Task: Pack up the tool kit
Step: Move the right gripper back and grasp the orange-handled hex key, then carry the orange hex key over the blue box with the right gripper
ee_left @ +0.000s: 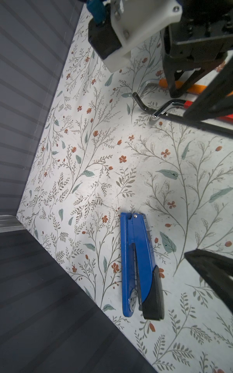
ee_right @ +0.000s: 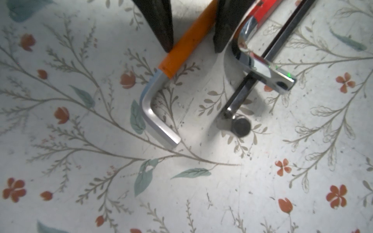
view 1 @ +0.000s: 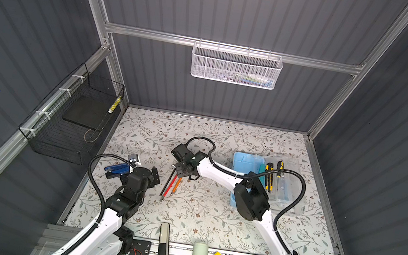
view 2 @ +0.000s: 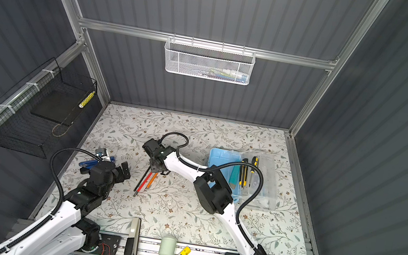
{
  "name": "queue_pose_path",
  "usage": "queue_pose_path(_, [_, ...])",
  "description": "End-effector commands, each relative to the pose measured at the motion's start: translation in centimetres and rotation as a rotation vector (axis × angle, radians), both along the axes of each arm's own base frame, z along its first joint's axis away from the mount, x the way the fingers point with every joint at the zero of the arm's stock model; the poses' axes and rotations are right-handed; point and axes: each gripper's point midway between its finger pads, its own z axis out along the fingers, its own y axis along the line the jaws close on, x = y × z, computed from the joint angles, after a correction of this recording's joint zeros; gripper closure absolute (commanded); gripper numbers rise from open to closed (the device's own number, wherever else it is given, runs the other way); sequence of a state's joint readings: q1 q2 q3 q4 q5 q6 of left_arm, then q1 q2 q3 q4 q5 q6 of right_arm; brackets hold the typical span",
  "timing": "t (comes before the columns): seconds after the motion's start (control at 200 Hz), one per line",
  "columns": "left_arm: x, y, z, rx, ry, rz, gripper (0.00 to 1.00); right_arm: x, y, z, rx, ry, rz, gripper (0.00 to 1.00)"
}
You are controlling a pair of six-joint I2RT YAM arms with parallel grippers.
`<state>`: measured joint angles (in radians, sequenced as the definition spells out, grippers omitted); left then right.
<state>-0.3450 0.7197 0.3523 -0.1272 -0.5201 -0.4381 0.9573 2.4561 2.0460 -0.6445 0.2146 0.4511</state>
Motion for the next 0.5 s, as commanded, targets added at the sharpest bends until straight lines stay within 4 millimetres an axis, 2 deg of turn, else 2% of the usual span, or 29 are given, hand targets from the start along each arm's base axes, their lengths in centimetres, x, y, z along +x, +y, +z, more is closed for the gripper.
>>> queue_pose_path(0.0, [0.1,0.2,0.5,0.003,-0.015,0.003,0.01,-2.3,-4.0,-3.5,-0.173,0.086,0.036,0.68])
queue_pose_path(0.225, [0.1,0.2,0.5,0.004,-0.015,0.003,0.01,-1.9,-4.7,-2.3,-0.201,0.063,0.119,0.76])
queue_pose_path(0.495, [0.1,0.2,0.4,0.003,-0.015,0.003,0.01,-2.5,-5.2,-3.0,-0.130,0.160,0.045,0.81])
